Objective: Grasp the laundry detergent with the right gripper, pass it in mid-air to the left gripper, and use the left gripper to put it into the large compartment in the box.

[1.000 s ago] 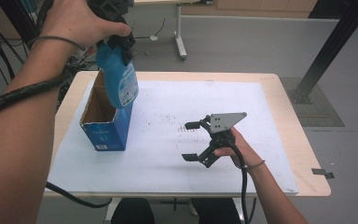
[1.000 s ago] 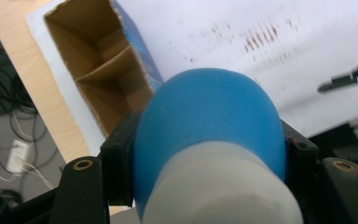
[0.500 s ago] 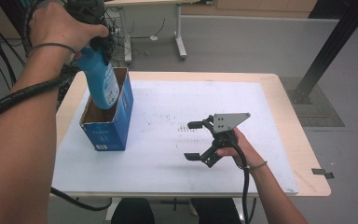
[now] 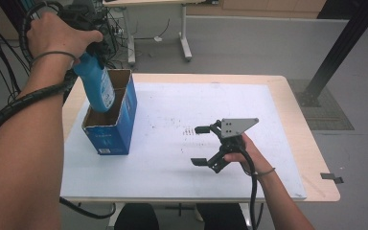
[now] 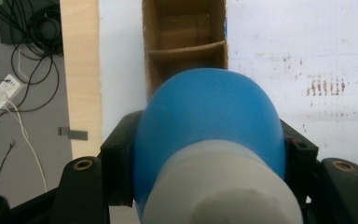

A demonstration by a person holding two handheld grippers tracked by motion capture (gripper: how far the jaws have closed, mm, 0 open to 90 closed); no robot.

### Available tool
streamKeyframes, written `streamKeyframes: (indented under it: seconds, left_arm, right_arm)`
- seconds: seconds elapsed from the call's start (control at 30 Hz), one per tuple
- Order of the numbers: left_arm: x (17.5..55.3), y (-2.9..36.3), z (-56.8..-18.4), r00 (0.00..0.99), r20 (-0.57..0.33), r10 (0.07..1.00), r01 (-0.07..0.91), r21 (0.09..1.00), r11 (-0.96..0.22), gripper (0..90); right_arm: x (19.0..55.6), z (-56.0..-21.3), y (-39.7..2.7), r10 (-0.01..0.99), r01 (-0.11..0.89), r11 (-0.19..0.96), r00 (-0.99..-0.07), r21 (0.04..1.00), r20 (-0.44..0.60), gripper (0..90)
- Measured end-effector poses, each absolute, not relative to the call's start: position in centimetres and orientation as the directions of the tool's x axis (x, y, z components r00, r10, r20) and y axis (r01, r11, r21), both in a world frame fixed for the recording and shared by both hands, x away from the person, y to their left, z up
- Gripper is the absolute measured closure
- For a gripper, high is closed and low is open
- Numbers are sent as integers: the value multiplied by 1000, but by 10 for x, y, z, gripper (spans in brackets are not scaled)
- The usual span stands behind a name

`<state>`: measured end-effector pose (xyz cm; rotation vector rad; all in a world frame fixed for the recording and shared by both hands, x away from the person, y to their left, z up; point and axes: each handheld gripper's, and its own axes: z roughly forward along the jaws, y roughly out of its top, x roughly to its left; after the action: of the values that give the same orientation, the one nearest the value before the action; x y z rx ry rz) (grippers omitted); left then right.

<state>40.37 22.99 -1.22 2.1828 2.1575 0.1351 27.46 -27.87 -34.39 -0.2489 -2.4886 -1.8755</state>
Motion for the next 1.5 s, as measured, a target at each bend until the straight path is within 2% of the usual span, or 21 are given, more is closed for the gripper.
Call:
streamKeyframes:
  seconds: [0.5,1.27,1.5]
  left_arm:
    - [409,231,-37,1,16,1000,996,93,-2,379]
    - [413,232,-97,28,23,999,997,70,-29,379]
    - [412,239,-115,23,0,1000,998,67,-23,379]
  right_arm:
    - [276,-346,-280,116,141,267,-987,953,113,11]
    - [276,-346,-283,114,149,281,-986,948,121,11]
    - [276,-349,-284,116,156,283,-985,946,127,11]
